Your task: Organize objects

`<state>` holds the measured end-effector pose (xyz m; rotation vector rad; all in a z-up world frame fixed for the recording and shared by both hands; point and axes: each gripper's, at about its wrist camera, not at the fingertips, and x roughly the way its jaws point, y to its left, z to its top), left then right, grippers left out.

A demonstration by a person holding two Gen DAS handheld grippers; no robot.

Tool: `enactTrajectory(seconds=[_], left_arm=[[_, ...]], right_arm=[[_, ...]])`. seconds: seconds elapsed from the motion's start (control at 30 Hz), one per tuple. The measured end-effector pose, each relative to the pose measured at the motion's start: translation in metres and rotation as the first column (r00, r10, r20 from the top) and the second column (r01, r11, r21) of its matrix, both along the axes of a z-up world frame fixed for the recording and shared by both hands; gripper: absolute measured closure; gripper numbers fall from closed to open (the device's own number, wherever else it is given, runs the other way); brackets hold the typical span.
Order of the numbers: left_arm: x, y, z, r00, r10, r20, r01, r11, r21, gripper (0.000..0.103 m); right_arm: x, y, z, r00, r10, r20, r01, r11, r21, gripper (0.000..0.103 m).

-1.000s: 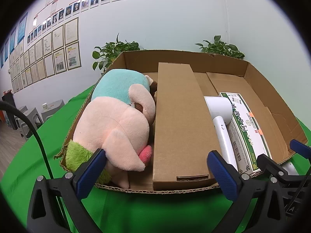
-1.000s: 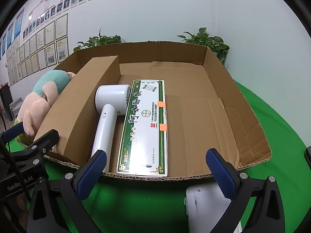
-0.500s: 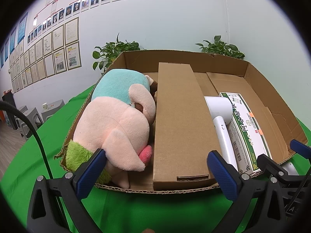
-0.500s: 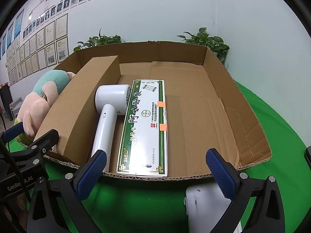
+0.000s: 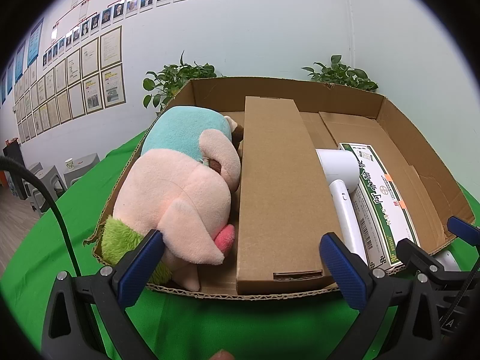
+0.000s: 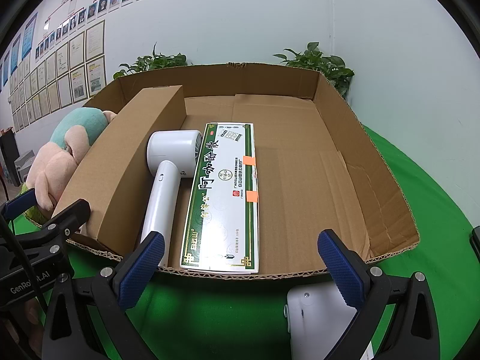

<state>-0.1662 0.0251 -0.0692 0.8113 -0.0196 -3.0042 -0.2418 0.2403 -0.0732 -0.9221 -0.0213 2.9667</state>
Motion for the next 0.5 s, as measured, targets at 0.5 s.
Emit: enactTrajectory(seconds=[0.5], left_arm=[[0.0002,0.0,0.0004,1.0,0.0,0.001,0.0,1.0,0.0,0.0]], right_arm=[[0.0007,-0.0002,0.0002,1.0,-0.001,0.0,0.001,1.0,0.0,0.0]])
